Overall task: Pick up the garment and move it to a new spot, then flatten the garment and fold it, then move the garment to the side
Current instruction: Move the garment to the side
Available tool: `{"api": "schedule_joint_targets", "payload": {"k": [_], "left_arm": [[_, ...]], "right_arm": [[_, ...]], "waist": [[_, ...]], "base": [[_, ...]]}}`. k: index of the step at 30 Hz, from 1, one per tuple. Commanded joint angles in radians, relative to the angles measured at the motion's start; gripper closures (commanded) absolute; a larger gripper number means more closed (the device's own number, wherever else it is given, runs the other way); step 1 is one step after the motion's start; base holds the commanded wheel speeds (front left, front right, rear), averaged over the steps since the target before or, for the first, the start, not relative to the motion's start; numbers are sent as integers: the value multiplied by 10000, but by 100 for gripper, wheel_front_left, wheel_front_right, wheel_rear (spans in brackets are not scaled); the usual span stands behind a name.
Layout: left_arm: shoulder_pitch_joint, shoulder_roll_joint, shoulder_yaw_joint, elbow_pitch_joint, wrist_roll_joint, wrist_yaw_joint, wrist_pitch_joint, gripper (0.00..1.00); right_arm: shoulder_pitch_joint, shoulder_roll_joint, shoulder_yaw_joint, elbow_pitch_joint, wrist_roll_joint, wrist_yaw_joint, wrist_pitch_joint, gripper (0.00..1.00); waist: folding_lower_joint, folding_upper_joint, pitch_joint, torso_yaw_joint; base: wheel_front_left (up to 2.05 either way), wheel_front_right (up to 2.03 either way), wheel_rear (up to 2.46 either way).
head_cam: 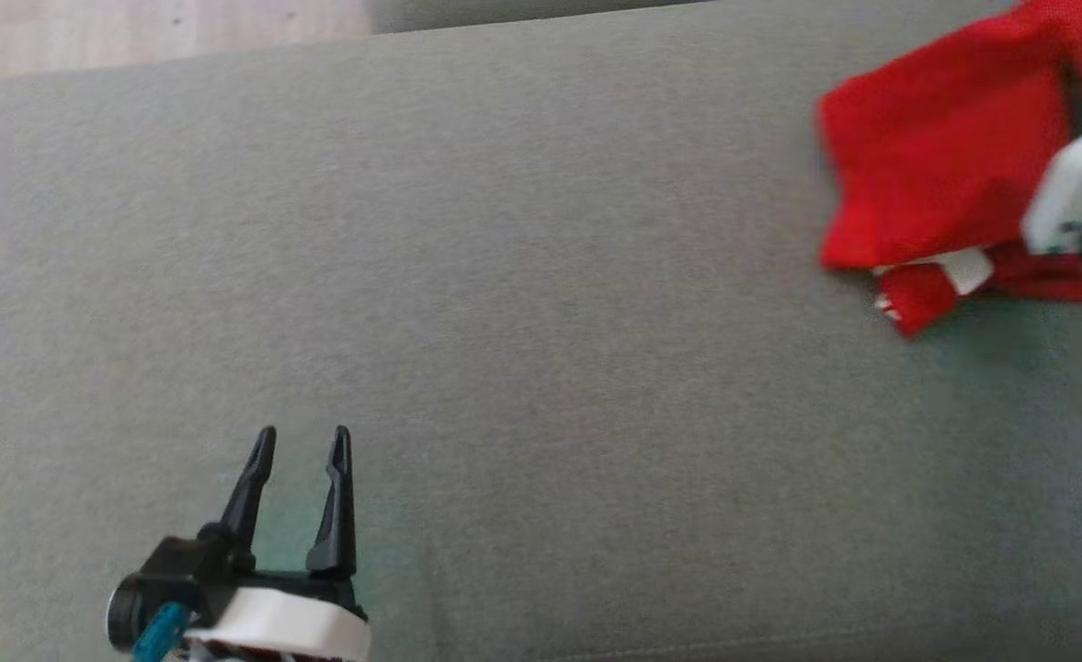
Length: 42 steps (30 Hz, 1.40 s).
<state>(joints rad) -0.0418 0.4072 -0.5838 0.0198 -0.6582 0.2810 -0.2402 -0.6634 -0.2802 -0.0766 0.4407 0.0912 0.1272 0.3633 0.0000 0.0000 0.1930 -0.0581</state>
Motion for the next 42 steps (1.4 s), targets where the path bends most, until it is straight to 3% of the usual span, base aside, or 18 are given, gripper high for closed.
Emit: {"api": "schedule_joint_targets", "payload": {"k": [1,6,11,12,13,22,32,42], "left_arm": [[-207,80,330,-266,54,7,-120,0],[-252,102,272,-361,141,7,-118,0],[-349,105,222,-404,176,-8,-83,0],[-371,100,207,-410,184,-12,-78,0],[-392,94,192,-414,194,-11,-75,0],[-493,93,157,-381,163,0,-11,0],[-227,-139,845,-510,-483,-21,-121,0],[821,-249,1640,46,-862,88,-194,0]], "right_arm": [[-438,-503,-24,-299,-64,35,105,100],[-516,-1540,-851,-52,-323,35,432,100],[-517,-1795,-1543,219,-726,35,435,100],[-504,-1833,-1663,280,-918,35,385,58],[-500,-1829,-1789,344,-1077,35,305,0],[-613,-1185,-2266,764,-1879,35,-633,0],[-449,-426,-1071,360,-1342,35,-1413,0],[1610,905,-75,-754,-565,35,-2549,0]], "waist": [[0,0,115,433],[0,0,434,902],[0,0,659,1109],[0,0,700,1138],[0,0,733,1157],[0,0,693,1019],[0,0,-116,710],[0,0,-1994,785]], "base": [[0,0,0],[0,0,0],[0,0,0],[0,0,0],[0,0,0],[0,0,0],[0,0,0],[0,0,0]]}}
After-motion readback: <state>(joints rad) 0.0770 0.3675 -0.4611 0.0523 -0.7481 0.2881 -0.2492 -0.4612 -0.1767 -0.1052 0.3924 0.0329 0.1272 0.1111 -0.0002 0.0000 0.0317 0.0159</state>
